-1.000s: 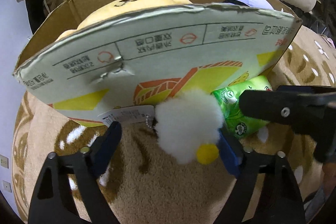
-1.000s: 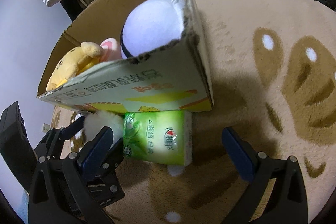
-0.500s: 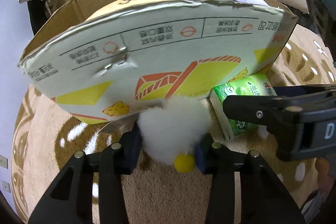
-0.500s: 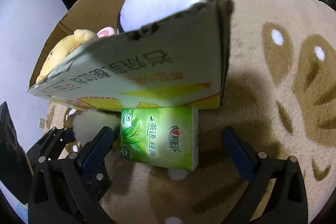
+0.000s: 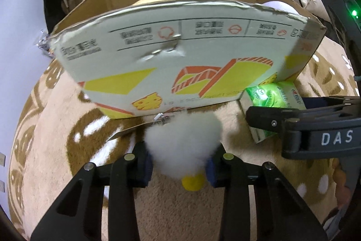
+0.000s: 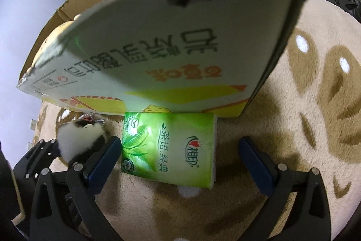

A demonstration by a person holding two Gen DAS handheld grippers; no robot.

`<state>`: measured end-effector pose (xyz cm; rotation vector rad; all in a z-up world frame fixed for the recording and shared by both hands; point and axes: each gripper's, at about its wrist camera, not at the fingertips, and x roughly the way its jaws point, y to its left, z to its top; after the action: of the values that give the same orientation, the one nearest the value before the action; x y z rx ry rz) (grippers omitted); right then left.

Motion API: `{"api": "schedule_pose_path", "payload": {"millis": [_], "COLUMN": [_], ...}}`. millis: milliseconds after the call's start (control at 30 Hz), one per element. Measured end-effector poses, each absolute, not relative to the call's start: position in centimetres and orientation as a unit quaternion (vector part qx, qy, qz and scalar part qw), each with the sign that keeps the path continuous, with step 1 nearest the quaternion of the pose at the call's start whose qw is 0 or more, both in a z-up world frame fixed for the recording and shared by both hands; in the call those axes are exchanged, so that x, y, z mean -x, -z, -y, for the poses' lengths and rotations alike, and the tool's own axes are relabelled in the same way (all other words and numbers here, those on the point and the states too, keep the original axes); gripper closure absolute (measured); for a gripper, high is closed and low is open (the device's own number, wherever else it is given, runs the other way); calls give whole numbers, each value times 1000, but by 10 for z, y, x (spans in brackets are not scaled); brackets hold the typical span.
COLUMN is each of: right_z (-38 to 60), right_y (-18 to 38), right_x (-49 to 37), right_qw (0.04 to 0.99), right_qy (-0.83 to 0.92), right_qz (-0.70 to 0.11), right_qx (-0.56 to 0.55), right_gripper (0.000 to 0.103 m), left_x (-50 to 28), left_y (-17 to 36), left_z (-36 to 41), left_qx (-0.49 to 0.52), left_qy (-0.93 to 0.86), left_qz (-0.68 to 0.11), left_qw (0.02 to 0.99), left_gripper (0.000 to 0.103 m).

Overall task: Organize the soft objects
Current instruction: 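Lift the fluffy toy and tissue pack and carry them over the box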

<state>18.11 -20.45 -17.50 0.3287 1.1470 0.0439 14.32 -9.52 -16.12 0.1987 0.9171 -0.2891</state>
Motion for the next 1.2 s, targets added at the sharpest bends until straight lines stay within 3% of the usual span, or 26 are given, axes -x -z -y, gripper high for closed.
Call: {"api": "schedule_pose_path", "payload": {"millis": [167, 300, 700, 1200], "right_z": [200, 208, 208, 241], "right_y": [174, 171, 145, 56], "right_x": [-181, -173, -127, -69], "right_qw": [827, 830, 850, 916], "right_qy": [-7, 3, 0, -28], "right_qz": [-544, -540, -508, -378], "right_qx": [-140, -137, -140, -133], "right_gripper": [9, 24, 26, 26], "left_x": [-139, -131, -106, -61], "left_y": [154, 145, 109, 46], "left_z": [87, 82, 75, 73], "left_qx": [-88, -85, -78, -69], "left_qy": [127, 121, 111, 125], "left_qz": [-439, -431, -396, -308], "left_qw": [885, 890, 908, 941], "left_gripper": [68, 68, 68, 68]}}
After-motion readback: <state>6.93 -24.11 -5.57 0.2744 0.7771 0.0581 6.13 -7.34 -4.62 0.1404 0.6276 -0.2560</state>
